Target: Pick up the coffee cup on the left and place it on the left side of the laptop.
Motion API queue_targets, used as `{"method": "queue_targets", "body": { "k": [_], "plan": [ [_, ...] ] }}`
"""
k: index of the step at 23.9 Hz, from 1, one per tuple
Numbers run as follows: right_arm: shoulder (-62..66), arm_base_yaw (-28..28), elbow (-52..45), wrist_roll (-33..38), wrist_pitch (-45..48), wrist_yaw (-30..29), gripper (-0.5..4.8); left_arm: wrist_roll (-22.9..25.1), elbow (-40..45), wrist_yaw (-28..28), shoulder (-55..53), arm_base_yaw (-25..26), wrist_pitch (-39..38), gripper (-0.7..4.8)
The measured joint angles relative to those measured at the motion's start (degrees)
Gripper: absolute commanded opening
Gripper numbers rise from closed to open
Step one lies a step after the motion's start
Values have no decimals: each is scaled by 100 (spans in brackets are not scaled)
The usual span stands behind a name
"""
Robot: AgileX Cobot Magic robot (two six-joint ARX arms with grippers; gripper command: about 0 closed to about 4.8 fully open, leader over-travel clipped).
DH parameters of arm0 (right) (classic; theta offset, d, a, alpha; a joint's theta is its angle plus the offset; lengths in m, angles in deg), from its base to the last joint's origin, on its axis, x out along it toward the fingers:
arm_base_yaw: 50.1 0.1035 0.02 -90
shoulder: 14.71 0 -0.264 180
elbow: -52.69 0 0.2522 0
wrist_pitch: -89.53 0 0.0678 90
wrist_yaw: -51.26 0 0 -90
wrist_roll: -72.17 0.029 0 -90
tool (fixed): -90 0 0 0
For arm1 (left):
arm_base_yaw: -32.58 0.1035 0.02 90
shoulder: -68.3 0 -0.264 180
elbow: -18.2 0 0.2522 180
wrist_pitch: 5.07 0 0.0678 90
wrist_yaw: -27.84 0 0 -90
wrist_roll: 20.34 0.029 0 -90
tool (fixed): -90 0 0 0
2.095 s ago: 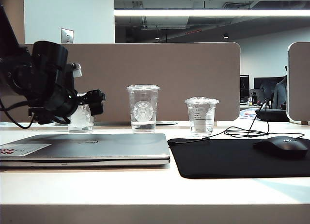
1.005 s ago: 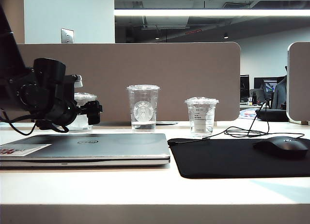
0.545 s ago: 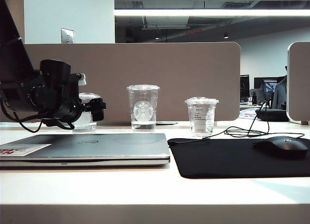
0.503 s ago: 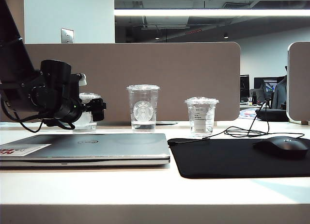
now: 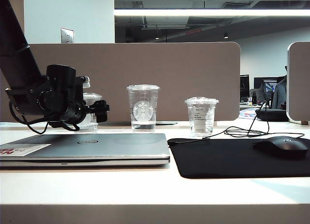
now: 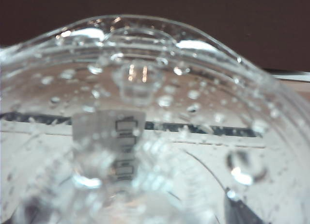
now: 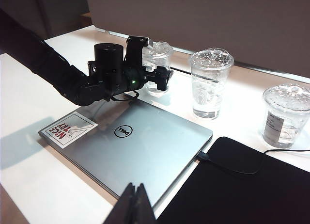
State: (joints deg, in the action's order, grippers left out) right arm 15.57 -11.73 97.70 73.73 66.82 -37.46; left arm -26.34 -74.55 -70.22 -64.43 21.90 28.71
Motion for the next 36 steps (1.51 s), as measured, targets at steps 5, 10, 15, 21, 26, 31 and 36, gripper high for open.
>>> {"method": "queue_targets", "body": {
  "k": [5,10,15,21,26,31,36],
  "plan": [
    [0,2,0,0,-2,0,-4,0,0,2,0,0,0,373],
    [0,2,0,0,-2,0,-4,105,-2,15,2,-4,15,227],
    [0,2,0,0,0,0,-4,146,-2,26,2,-9,17,204],
    [0,0,0,0,0,0,-4,149,0,291,24,-7,-31,204],
    [0,0,0,0,0,0,-4,146,20,560,275,-13,-258,204],
    [0,0,0,0,-4,0,-4,146,26,573,754,-11,-389,204],
    [0,0,0,-2,-114,0,-4,146,46,573,1154,-7,-776,204]
  ]
}}
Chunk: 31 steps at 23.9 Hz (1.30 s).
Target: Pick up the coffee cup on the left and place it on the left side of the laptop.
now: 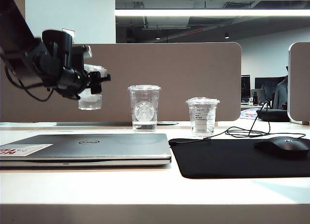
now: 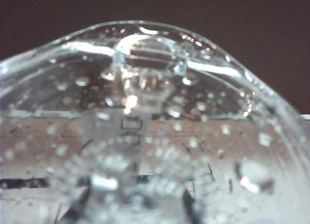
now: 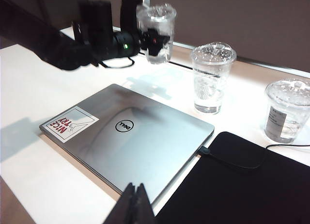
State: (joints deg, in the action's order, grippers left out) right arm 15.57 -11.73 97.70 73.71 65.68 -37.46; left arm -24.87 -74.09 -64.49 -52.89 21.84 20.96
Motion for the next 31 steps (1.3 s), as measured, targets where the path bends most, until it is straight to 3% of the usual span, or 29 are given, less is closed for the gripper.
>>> {"method": "queue_targets", "body": {
  "k": [5,12,18,24,31],
  "plan": [
    [-2,0,0,0,2,0,-4,81,363,0,468,0,-61,204],
    [-2,0,0,-2,11,0,-4,131,2448,-26,1917,348,540,204],
    [-2,0,0,0,11,0,-4,109,3567,-42,2610,787,1143,205],
    [-4,0,0,0,11,0,-4,81,4354,-46,2900,1231,1346,205],
    [-4,0,0,0,9,0,-4,66,4972,26,2898,1390,1696,205]
  ]
}}
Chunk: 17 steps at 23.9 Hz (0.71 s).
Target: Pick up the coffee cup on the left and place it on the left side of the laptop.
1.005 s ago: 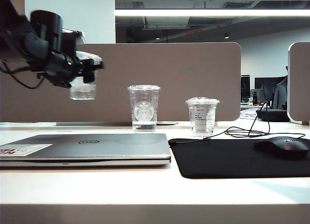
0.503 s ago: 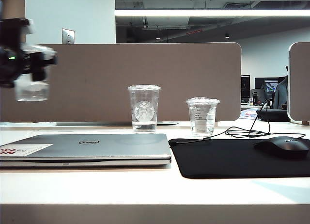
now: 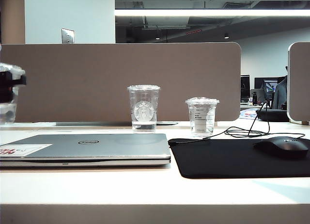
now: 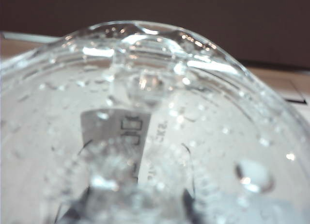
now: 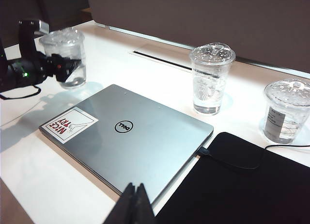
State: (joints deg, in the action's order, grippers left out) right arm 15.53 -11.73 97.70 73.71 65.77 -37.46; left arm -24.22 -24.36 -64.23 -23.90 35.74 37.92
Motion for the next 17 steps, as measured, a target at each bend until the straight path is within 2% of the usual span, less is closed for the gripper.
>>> {"method": "queue_targets", "body": {
  "k": [5,9,14,15,16,17],
  "plan": [
    [0,2,0,-2,2,-149,-4,0,105,13,-417,24,409,206],
    [0,2,0,0,2,-149,-4,-87,105,24,-1211,105,1316,206],
    [-2,2,0,0,0,-149,-4,-90,92,-11,-1512,109,1458,216],
    [-2,2,0,0,0,-149,-4,-90,92,-11,-1561,109,1539,231],
    [-2,2,0,-2,0,-149,-4,-92,87,-9,-1567,109,1545,290],
    [-2,2,0,-2,0,-151,-4,-92,87,-9,-1567,109,1545,372]
  ]
}}
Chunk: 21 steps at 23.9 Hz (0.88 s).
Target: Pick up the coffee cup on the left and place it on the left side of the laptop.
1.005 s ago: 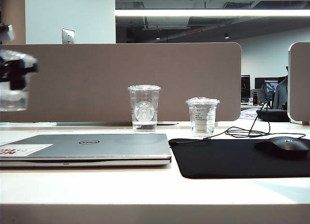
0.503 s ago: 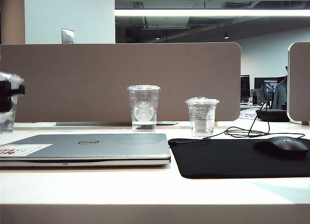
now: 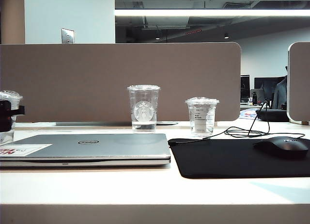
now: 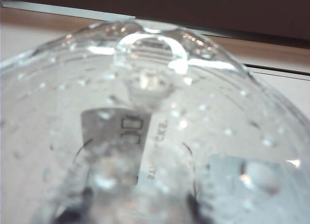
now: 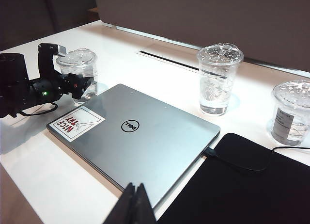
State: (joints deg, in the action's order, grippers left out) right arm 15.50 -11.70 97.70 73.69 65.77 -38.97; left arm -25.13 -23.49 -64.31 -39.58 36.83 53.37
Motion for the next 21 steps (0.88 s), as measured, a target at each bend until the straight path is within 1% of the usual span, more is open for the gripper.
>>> {"method": "queue_targets", "body": {
  "k": [1,2,7,11,13,15,16,17,21],
  "plan": [
    [0,0,0,2,0,2,-4,-2,0,0,0,0,0,462],
    [0,0,0,2,0,2,-4,-2,0,0,0,0,2,479],
    [0,0,0,0,0,0,-4,-4,15,0,22,-2,24,479],
    [2,0,0,0,0,2,-4,26,433,0,568,-2,-177,479],
    [2,0,0,0,0,2,-4,90,599,0,1038,-2,-546,479],
    [2,0,0,0,0,0,-4,345,664,0,1528,-2,-1285,479],
    [2,0,0,0,0,0,-4,525,667,0,1904,-2,-1897,479],
    [2,0,0,0,0,0,-4,614,664,0,2155,-2,-2284,479],
    [0,0,0,2,0,0,-4,966,664,0,2859,-4,-3473,479]
  ]
}}
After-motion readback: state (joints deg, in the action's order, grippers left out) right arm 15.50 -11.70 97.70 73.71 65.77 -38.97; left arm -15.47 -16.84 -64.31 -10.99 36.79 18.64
